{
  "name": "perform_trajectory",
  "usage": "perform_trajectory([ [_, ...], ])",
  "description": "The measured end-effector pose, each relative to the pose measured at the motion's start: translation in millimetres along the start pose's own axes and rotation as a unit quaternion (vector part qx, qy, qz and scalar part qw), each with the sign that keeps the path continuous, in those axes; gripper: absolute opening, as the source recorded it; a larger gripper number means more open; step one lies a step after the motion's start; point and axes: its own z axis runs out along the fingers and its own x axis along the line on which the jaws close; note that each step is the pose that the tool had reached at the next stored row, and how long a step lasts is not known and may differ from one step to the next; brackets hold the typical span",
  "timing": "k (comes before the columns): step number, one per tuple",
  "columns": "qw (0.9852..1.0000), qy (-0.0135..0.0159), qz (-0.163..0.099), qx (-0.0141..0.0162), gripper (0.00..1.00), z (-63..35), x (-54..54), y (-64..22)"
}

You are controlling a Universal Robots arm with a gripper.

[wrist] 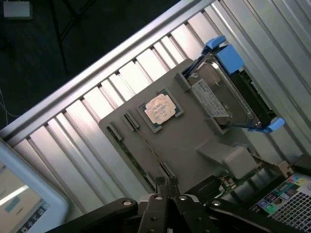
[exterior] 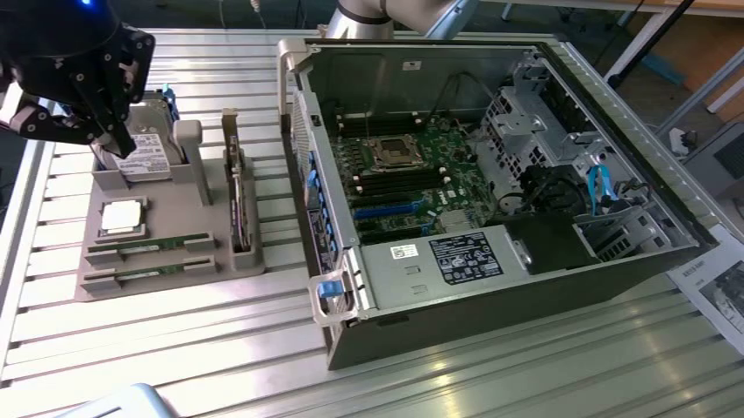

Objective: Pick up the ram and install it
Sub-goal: 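Pick up the ram and move it above insertion slot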

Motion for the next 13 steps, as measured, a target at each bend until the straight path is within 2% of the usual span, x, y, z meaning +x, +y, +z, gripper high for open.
perform_trajectory([
  [6,0.9991,0.0017,-0.042,-0.0018,0.1,0.2,0.0,0.0],
  [8,0.9977,0.0028,-0.067,-0.0029,0.1,0.3,0.0,0.0],
  [11,0.9959,0.0037,-0.091,-0.0039,0.1,0.4,0.0,0.0],
  [12,0.995,0.0041,-0.1,-0.0043,0.1,0.4,0.0,0.0],
  [13,0.9933,0.0047,-0.116,-0.005,0.1,0.5,0.0,0.0],
])
